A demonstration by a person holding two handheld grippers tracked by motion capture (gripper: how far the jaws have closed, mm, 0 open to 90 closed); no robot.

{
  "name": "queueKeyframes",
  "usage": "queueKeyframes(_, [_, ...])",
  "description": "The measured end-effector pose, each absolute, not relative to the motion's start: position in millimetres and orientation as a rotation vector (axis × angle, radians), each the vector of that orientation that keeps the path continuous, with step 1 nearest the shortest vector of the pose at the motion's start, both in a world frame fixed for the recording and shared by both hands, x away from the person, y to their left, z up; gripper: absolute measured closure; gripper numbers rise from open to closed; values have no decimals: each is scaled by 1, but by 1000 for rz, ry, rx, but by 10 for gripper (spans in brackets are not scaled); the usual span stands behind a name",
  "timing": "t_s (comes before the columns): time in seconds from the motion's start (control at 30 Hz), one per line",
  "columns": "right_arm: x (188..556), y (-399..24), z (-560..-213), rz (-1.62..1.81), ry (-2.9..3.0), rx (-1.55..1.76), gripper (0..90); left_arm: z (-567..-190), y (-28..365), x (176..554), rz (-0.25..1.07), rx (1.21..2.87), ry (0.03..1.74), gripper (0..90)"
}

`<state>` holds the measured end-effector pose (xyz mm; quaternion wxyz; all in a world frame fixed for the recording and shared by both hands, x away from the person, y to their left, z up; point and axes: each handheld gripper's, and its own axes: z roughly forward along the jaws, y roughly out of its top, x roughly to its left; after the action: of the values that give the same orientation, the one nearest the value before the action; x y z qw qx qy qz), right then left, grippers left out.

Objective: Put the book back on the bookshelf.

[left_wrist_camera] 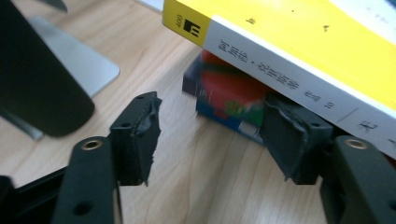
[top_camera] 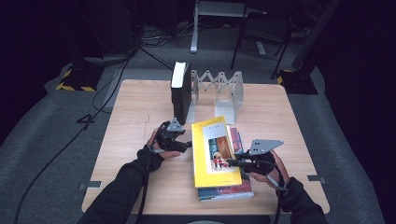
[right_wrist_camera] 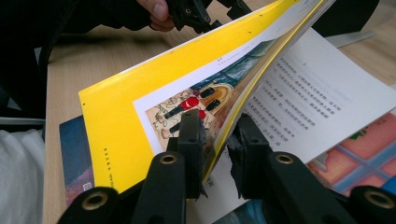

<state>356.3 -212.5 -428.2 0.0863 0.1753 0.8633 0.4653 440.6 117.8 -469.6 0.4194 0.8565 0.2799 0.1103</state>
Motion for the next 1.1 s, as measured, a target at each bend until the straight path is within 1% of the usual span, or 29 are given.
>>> queueKeyframes(0.07, [354,-215,-426,1400,2541,510,748,-462,119,442,277,2114,681,397])
queueKeyframes(0.13, [354,-219,-423,1432,2508,498,748,-454,122,445,235,2067,661,407])
queueKeyframes(0.17, [353,-221,-422,1446,2498,490,746,-450,122,446,233,2053,648,432])
queueKeyframes(0.2, [353,-222,-421,1460,2486,477,744,-447,122,446,226,2040,640,439])
queueKeyframes(0.27, [352,-223,-420,1462,2482,455,740,-445,121,448,203,2029,623,472])
queueKeyframes(0.33, [351,-224,-419,1480,2481,430,726,-445,120,450,172,2018,603,473])
queueKeyframes(0.37, [352,-224,-419,1479,2484,418,723,-445,118,450,156,2021,579,519])
queueKeyframes(0.4, [351,-224,-419,1472,2481,403,723,-444,116,449,170,2031,572,560])
queueKeyframes(0.57, [346,-222,-419,1424,2465,386,734,-435,116,445,194,2035,556,561])
queueKeyframes(0.6, [346,-222,-419,1425,2460,384,735,-433,116,444,192,2036,541,577])
queueKeyframes(0.67, [345,-222,-420,1428,2456,375,733,-430,115,442,197,2047,518,658])
queueKeyframes(0.73, [345,-221,-419,1418,2447,366,716,-428,114,440,194,2046,497,750])
queueKeyframes(0.8, [345,-220,-419,1413,2447,369,655,-425,113,439,189,2041,472,797])
queueKeyframes(0.83, [345,-220,-419,1413,2447,369,655,-425,113,439,189,2041,472,825])
queueKeyframes(0.9, [348,-218,-420,1410,2453,371,546,-421,109,435,195,2039,440,840])
queueKeyframes(0.93, [350,-215,-420,1413,2447,378,528,-420,107,434,199,2042,432,865])
queueKeyframes(1.03, [354,-211,-417,1434,2446,387,529,-417,104,432,198,2037,423,869])
queueKeyframes(1.07, [355,-211,-416,1451,2441,395,537,-416,103,432,196,2035,419,870])
queueKeyframes(1.1, [357,-211,-415,1464,2433,408,564,-415,103,432,191,2031,420,870])
